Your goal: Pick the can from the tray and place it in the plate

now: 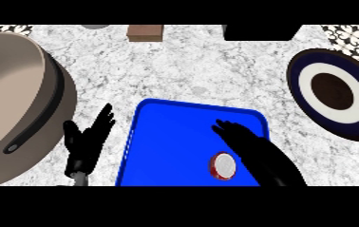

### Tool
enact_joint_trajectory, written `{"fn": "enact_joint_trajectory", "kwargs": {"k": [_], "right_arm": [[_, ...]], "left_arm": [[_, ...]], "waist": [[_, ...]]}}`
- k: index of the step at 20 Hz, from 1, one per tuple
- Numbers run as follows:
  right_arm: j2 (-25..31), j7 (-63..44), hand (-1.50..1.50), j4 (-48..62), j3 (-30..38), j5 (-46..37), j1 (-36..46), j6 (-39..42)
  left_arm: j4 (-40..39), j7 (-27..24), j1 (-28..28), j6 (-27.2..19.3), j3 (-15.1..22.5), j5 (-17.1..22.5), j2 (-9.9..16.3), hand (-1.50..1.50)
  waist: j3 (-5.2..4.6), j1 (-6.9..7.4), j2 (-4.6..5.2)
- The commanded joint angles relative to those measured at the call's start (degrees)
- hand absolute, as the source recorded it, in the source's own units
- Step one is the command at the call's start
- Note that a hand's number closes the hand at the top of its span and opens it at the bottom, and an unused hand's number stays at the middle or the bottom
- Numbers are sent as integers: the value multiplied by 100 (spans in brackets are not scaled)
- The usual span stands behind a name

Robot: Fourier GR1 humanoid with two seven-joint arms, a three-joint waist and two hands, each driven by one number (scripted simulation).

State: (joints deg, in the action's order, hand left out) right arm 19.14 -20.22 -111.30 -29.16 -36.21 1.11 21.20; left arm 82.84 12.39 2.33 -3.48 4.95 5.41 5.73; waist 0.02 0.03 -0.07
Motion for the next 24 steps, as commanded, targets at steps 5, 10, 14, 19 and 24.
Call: {"fn": "enact_joint_trajectory", "kwargs": {"k": [5, 10, 14, 19, 24], "right_arm": [[-342, 196, -150, 523, 97, -757, -38, -37], [-972, 119, -150, 1235, -202, -1179, 323, -133], [-1052, 212, -150, 1364, -247, -1449, 247, -36], [-794, 772, 150, 1678, -482, -1720, 397, 19], [-561, 1303, 150, 1542, -145, -1989, 126, -302]], "left_arm": [[129, 1, 105, 158, -110, -53, 3, 0], [-92, 236, -230, 58, -101, -133, -152, 0], [64, 111, -38, 299, -332, -35, 44, 0], [-119, 38, -102, 227, -180, -154, -128, 0], [345, 300, 91, 278, -259, -114, -56, 0]], "waist": [[-2, 2, 4], [-2, 4, 7], [-2, 7, 5], [-2, 11, 5], [-2, 2, 2]]}}
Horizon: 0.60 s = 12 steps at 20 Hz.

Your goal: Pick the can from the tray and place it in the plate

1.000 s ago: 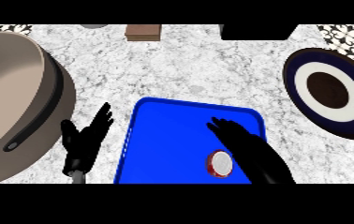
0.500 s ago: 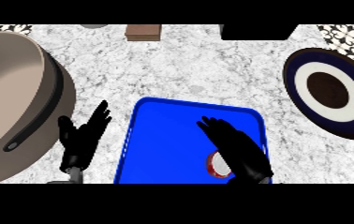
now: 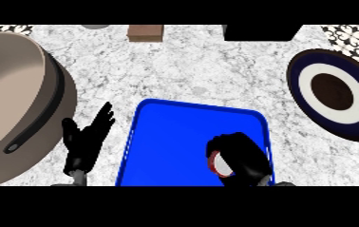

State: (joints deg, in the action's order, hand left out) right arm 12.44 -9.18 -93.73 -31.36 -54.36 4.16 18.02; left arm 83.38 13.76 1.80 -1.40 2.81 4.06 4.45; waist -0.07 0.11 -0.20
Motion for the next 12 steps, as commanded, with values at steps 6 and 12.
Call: {"fn": "enact_joint_trajectory", "kwargs": {"k": [6, 12], "right_arm": [[-280, -171, 150, -438, 62, -640, -363, -638], [-1214, -1347, 150, -565, 550, -1304, -883, -2681]], "left_arm": [[55, 137, -102, 64, -122, 60, 0, 0], [124, 38, 100, 57, -147, 56, 36, 0]], "waist": [[7, -37, 7], [14, -141, -31]]}}
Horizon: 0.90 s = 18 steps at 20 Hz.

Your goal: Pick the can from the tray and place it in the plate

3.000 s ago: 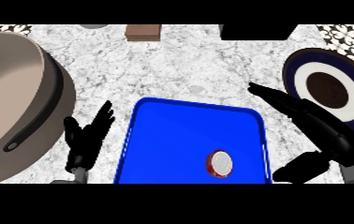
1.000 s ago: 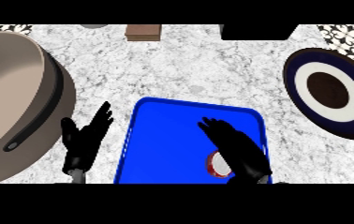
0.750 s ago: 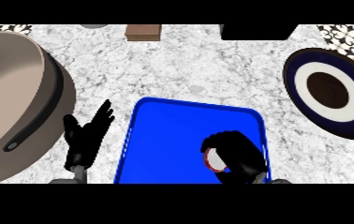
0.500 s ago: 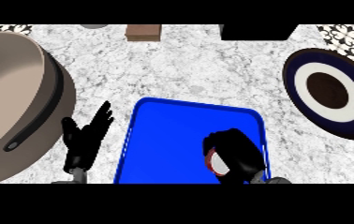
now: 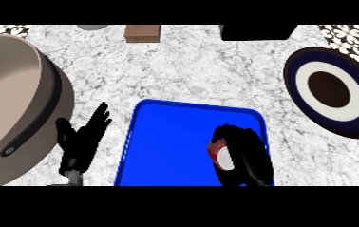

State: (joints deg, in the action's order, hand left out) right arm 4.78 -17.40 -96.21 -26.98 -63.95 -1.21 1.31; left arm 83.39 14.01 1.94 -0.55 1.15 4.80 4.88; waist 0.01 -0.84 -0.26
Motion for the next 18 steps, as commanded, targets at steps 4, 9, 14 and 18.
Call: {"fn": "enact_joint_trajectory", "kwargs": {"k": [4, 9, 14, 18], "right_arm": [[-466, -188, 150, -1079, -12, -702, -630, -2346], [-474, -442, 150, -1671, 56, -547, -897, -3223], [-416, -255, 150, -1989, 568, 198, -1448, -4036], [71, 117, 150, -2148, 1343, 1687, -1312, -4202]], "left_arm": [[-88, -100, 155, -136, 89, -92, -178, 0], [-112, -18, -103, 121, -157, 96, 122, 0], [269, 112, 121, -116, 162, -95, -167, 0], [78, -84, 137, -51, 124, -106, -147, 0]], "waist": [[3, -102, -30], [0, -3, 10], [5, 41, 12], [6, 68, 18]]}}
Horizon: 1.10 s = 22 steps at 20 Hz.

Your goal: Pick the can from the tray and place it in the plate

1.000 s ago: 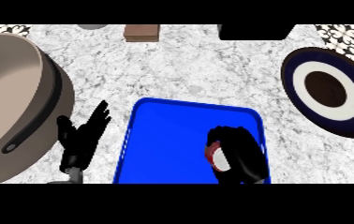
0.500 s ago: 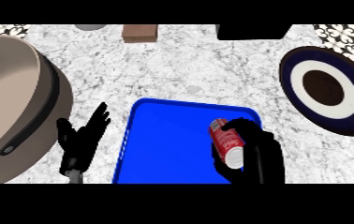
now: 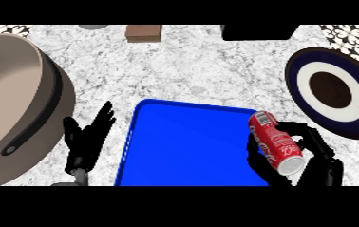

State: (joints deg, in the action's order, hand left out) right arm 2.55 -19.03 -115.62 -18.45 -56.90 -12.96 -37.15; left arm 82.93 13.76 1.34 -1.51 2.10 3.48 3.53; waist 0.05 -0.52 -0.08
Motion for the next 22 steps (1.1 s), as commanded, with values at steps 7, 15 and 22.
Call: {"fn": "enact_joint_trajectory", "kwargs": {"k": [7, 15, 22], "right_arm": [[928, 1665, 150, 1282, 1991, 3099, 679, -816], [1627, 3006, 150, 3524, 3617, 4545, 2134, -590], [2566, 4573, 150, 6165, 4744, 5510, 3468, 279]], "left_arm": [[317, 169, 155, 74, 70, 41, -8, 0], [-33, -160, 31, -198, 243, -326, -230, 0], [-172, -24, -204, -98, 270, -261, -272, 0]], "waist": [[4, 72, 10], [4, 102, 22], [16, 187, 64]]}}
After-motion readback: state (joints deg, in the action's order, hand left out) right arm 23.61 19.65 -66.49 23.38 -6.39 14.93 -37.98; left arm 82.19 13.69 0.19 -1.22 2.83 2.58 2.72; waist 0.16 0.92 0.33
